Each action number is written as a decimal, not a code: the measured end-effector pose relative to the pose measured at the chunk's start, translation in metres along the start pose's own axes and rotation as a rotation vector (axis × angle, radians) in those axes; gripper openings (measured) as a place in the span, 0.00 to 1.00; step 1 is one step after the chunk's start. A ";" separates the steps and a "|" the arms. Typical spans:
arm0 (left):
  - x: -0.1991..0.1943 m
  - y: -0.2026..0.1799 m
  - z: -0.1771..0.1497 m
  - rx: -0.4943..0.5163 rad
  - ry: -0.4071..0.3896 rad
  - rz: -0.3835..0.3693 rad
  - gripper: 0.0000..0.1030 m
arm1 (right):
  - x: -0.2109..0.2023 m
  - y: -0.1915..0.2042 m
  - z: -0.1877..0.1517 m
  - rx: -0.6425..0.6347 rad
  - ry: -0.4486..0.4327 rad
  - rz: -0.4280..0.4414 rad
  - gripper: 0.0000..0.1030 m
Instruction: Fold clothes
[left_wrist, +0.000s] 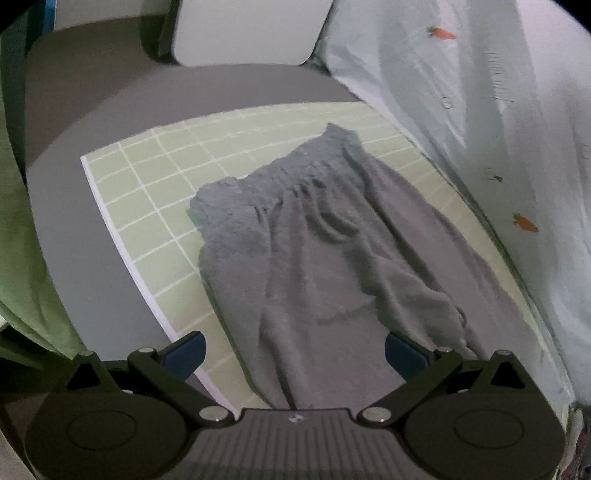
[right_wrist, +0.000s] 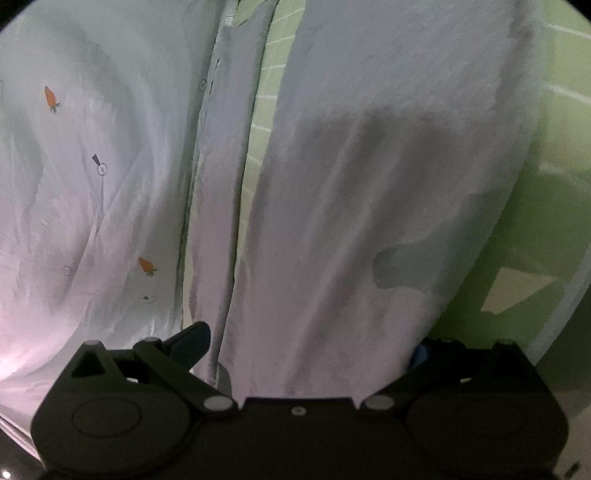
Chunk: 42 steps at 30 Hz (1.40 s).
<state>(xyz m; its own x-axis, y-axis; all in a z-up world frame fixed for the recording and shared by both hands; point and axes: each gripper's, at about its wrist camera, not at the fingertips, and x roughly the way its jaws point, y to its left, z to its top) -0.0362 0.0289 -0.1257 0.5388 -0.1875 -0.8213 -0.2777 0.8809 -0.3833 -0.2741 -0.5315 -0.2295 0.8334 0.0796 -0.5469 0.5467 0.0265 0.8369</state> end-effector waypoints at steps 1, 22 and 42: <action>0.006 0.003 0.006 -0.002 0.014 -0.001 0.99 | 0.000 0.000 -0.004 -0.002 -0.009 -0.003 1.00; 0.097 0.015 0.073 0.081 0.181 0.040 1.00 | 0.010 0.004 -0.047 0.137 -0.260 -0.001 1.00; 0.079 0.023 0.055 -0.010 0.052 0.148 0.51 | -0.069 -0.045 0.076 0.210 -0.572 0.030 1.00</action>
<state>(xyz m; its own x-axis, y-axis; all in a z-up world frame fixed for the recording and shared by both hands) 0.0442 0.0582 -0.1759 0.4492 -0.0783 -0.8900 -0.3595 0.8961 -0.2603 -0.3502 -0.6142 -0.2304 0.7285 -0.4724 -0.4962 0.4777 -0.1689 0.8621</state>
